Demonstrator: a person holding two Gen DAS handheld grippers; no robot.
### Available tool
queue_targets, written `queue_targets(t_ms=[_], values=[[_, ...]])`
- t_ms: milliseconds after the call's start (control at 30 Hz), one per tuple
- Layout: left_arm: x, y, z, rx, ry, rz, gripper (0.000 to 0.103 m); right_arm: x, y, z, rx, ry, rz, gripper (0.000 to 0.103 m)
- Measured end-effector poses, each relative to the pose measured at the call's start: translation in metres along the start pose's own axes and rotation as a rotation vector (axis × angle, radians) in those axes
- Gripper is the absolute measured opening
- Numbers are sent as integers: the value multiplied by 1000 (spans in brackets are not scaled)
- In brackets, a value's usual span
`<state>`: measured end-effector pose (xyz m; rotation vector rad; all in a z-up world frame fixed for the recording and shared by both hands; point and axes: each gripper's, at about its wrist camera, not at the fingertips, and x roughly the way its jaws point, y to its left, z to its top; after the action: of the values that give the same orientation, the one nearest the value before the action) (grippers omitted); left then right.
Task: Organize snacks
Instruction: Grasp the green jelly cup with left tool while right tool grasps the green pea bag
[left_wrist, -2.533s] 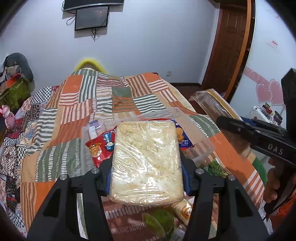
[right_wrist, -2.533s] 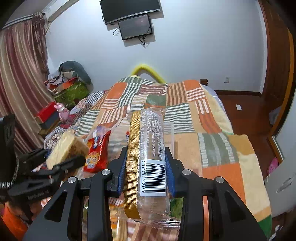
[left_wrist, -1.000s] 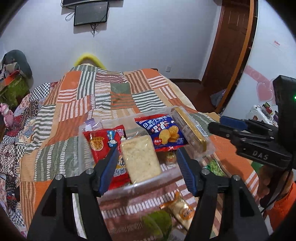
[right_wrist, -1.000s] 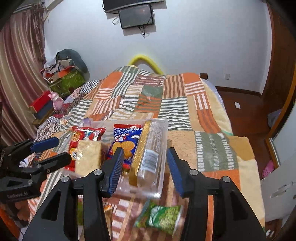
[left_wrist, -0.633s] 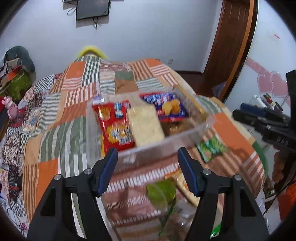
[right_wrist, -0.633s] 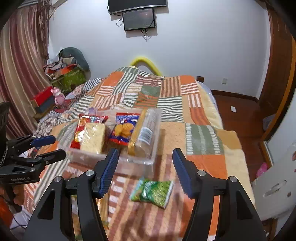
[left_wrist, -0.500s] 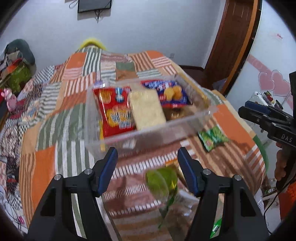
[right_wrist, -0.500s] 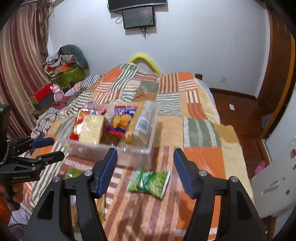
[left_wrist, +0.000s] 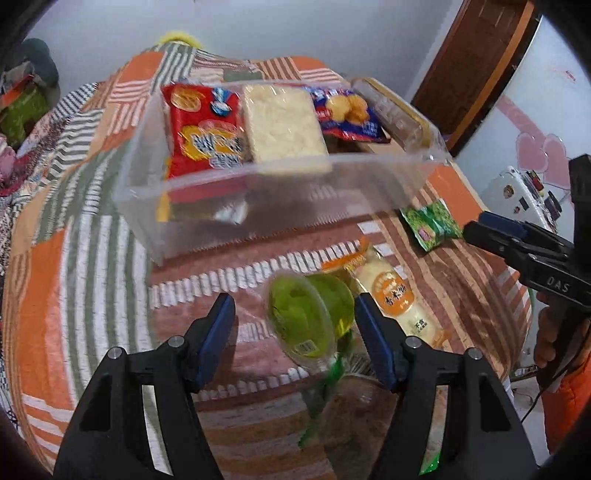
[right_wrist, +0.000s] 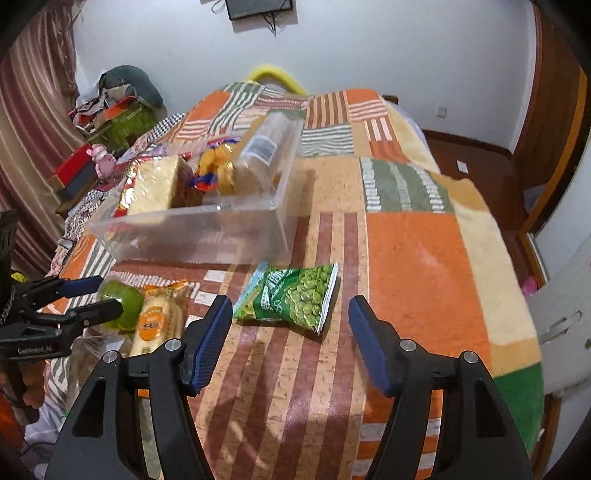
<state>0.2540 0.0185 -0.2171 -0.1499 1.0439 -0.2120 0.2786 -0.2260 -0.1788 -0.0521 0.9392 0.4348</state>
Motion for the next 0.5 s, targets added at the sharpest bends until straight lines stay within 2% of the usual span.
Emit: queue_targets(t_ms=[167,300,433,500], values=[[20,2,-1,-35,40,-13,67,10,-2,-2,-6,25,-3,65],[23,0,2,-23,16,5,66,19,-2,0,2,45,1,68],[24,0,2,-9,-4,2,56,31,-5,3,24,74,25,69],[24,1,2,-5,-13,9,56,38,-4,2,27,91,28,70]])
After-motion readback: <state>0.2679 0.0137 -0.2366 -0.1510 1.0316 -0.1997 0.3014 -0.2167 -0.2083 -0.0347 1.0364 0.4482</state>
